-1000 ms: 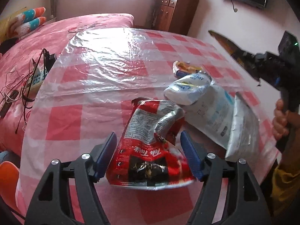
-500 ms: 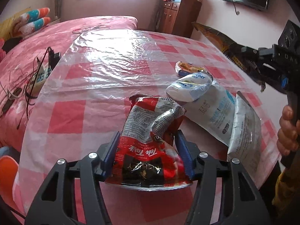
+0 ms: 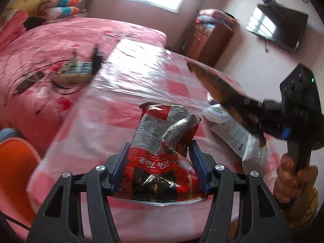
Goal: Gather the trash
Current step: 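Lift and carry the red bag and snack stick over the orange bucket, then open both tools to drop the red bag and snack stick into the bucket, then move both tools back over the remaining trash on the table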
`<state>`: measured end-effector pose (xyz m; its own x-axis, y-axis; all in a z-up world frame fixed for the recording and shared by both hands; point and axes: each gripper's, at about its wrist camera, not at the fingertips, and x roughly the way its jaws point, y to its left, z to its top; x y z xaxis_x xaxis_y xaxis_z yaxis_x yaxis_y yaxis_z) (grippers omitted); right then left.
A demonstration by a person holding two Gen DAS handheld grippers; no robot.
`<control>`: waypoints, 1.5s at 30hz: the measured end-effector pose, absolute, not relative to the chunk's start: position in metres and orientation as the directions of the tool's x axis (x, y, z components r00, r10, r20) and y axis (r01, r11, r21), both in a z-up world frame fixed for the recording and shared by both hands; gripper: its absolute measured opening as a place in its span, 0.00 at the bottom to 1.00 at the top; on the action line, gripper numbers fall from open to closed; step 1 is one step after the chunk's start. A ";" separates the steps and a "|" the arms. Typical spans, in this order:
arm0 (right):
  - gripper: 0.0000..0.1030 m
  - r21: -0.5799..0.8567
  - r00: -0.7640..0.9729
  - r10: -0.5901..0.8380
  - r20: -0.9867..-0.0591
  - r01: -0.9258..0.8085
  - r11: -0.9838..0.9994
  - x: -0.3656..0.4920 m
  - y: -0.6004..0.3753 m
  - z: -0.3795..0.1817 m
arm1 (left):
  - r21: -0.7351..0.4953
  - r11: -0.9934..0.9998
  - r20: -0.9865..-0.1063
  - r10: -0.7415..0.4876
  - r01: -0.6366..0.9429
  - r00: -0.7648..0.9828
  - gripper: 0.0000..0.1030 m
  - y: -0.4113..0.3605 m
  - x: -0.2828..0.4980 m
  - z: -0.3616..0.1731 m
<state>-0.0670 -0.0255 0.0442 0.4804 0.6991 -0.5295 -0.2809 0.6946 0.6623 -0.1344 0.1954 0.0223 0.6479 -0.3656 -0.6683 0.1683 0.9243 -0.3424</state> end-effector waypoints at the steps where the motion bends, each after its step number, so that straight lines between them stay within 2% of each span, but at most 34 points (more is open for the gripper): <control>1: 0.17 0.672 0.456 0.717 -0.527 -0.292 0.680 -0.066 -0.014 0.043 | -0.348 0.925 -0.665 -0.358 0.152 0.655 0.58 0.205 -0.137 0.023; 9: 0.17 0.720 0.252 0.809 -0.530 -0.370 0.587 -0.062 0.082 0.034 | -0.364 0.928 -0.668 -0.203 -0.077 0.716 0.58 0.300 -0.171 0.021; 16: 0.17 0.712 0.122 0.820 -0.559 -0.436 0.550 -0.064 0.158 0.031 | -0.380 0.876 -0.683 -0.048 -0.298 0.729 0.58 0.373 -0.204 0.006; 25: 0.21 0.716 0.033 0.805 -0.592 -0.437 0.545 -0.054 0.235 0.011 | -0.367 0.787 -0.741 0.074 -0.495 0.668 0.61 0.429 -0.225 -0.022; 27: 0.28 0.720 0.030 0.801 -0.598 -0.418 0.554 -0.050 0.243 0.002 | -0.364 0.771 -0.746 0.095 -0.523 0.659 0.68 0.436 -0.228 -0.027; 28: 0.39 0.728 0.033 0.803 -0.594 -0.403 0.555 -0.049 0.241 0.000 | -0.367 0.763 -0.745 0.102 -0.533 0.659 0.70 0.439 -0.230 -0.028; 29: 0.45 0.734 0.037 0.807 -0.589 -0.393 0.554 -0.049 0.240 -0.002 | -0.363 0.762 -0.744 0.109 -0.536 0.659 0.71 0.441 -0.231 -0.028; 30: 0.56 0.736 0.049 0.809 -0.586 -0.386 0.556 -0.051 0.236 -0.003 | -0.356 0.764 -0.743 0.118 -0.538 0.659 0.74 0.442 -0.231 -0.029; 31: 0.62 0.731 0.060 0.806 -0.589 -0.386 0.563 -0.052 0.234 -0.001 | -0.347 0.766 -0.741 0.129 -0.541 0.659 0.76 0.442 -0.232 -0.029; 33: 0.66 0.704 0.099 0.788 -0.607 -0.393 0.592 -0.053 0.227 0.003 | -0.340 0.772 -0.734 0.140 -0.537 0.665 0.77 0.442 -0.232 -0.027; 37: 0.81 0.644 0.197 0.752 -0.629 -0.410 0.646 -0.060 0.209 0.018 | -0.351 0.782 -0.717 0.129 -0.515 0.685 0.79 0.437 -0.230 -0.023; 40: 0.86 0.598 0.254 0.728 -0.636 -0.434 0.674 -0.066 0.196 0.026 | -0.348 0.797 -0.704 0.125 -0.493 0.699 0.80 0.428 -0.225 -0.019; 45: 0.87 0.511 0.346 0.679 -0.647 -0.463 0.724 -0.076 0.177 0.037 | -0.353 0.828 -0.675 0.098 -0.436 0.731 0.81 0.408 -0.216 -0.012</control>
<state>-0.0765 0.1775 0.0366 0.3465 0.6788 -0.6474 -0.4630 0.7240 0.5113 -0.2164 0.4077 -0.0119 0.7314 0.0977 -0.6749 -0.4360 0.8280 -0.3526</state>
